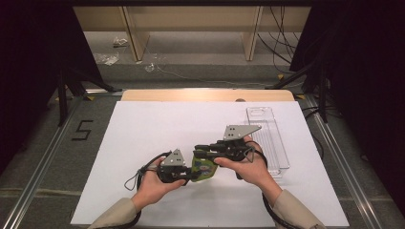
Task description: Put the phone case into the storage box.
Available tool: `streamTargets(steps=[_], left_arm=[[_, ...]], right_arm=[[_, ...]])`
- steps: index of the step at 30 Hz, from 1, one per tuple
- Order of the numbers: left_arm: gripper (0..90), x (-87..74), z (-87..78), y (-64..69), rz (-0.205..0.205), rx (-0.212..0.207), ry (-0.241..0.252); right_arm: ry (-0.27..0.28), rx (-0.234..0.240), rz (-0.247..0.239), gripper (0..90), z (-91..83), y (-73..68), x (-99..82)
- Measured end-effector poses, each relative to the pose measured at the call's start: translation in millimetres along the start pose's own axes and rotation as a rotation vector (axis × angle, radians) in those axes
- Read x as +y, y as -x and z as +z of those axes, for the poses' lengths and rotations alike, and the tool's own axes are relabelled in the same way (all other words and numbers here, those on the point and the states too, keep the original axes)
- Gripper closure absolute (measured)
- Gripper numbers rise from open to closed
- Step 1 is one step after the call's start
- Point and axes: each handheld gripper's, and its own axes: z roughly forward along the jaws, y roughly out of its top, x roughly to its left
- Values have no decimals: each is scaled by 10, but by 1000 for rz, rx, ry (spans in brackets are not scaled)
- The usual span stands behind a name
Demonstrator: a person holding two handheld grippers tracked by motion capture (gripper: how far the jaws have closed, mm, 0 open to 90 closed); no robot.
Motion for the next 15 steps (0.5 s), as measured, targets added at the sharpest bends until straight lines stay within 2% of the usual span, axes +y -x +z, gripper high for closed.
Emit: streamTargets(steps=[3,6,8,9,11,13,15], left_arm=[[775,5,0,10,1,5,-6],[775,19,-8,23,5,20,-9],[775,15,-16,18,-1,38,-10],[775,11,-20,5,-4,47,-11],[775,4,-35,-20,-21,71,-6],[774,4,-53,-38,-40,98,5],[774,5,-71,-51,-55,129,16]], right_arm=[[7,5,-9,736,-4,10,-3],[13,-12,-42,656,-17,21,2],[34,-48,-57,507,-33,34,4],[44,-83,-72,427,-42,46,8],[65,-110,-74,301,-57,60,-1],[72,-131,-70,198,-55,66,-27],[85,-150,-55,162,-48,78,-55]])
